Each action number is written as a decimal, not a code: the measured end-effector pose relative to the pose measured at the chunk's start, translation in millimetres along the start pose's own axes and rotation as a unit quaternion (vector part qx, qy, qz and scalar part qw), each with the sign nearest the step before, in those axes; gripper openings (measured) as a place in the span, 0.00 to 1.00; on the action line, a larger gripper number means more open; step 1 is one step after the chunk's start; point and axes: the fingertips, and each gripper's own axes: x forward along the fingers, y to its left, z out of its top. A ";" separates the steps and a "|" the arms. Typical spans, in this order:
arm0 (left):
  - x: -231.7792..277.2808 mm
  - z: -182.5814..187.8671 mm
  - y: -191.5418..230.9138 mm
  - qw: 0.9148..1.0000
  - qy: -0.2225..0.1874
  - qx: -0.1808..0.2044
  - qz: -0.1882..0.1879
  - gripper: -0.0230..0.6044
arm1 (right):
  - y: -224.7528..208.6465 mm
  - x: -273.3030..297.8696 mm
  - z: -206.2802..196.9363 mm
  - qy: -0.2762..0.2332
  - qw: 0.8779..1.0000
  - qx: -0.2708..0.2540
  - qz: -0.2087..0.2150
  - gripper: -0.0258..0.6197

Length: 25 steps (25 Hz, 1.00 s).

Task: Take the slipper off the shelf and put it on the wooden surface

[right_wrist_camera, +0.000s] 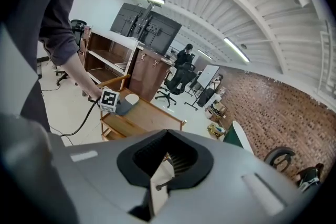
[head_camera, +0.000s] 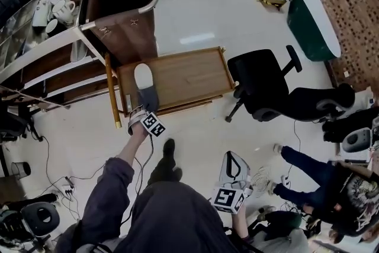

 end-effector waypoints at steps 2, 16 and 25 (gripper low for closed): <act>-13.4 7.1 3.1 1.000 -0.022 -0.003 0.015 0.51 | 6.2 -0.5 3.0 -0.002 1.000 -0.001 0.010 0.04; -295.3 -33.0 -138.2 0.983 -0.144 -0.030 0.112 0.50 | 79.1 -85.9 -34.2 -0.104 0.990 -0.044 0.091 0.04; -398.5 -76.5 -288.1 0.985 -0.144 -0.045 0.088 0.42 | 149.4 -157.9 -81.9 -0.117 0.974 -0.104 0.163 0.04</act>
